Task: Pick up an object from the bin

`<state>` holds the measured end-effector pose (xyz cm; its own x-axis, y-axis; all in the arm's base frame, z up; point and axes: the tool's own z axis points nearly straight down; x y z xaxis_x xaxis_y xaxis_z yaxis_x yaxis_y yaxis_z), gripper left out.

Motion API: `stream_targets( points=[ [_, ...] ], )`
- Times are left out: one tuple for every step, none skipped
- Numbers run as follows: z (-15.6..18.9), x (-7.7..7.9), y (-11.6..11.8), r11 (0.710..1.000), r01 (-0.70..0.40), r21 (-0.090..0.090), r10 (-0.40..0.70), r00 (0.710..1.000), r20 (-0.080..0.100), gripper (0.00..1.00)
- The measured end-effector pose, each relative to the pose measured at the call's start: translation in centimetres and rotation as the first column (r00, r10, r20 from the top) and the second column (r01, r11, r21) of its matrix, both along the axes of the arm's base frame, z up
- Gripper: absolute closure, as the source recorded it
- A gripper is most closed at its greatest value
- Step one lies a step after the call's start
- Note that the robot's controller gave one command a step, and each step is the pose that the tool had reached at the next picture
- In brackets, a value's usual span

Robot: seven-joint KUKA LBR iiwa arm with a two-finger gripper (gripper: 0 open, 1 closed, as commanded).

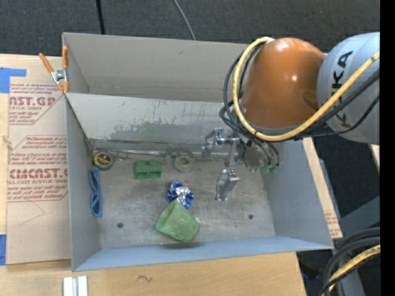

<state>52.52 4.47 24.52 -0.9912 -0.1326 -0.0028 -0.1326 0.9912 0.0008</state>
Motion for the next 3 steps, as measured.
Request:
stream_targets(
  points=[
    [-10.2, 3.0, 3.5, 0.998, 0.061, 0.000, -0.061, 0.998, -0.007, 0.00],
    [-17.2, 5.2, 4.8, 0.997, -0.083, 0.002, 0.083, 0.997, 0.001, 0.00],
    [-17.0, 5.3, 6.6, 0.999, -0.034, -0.003, 0.034, 0.999, 0.003, 0.00]
  ],
)
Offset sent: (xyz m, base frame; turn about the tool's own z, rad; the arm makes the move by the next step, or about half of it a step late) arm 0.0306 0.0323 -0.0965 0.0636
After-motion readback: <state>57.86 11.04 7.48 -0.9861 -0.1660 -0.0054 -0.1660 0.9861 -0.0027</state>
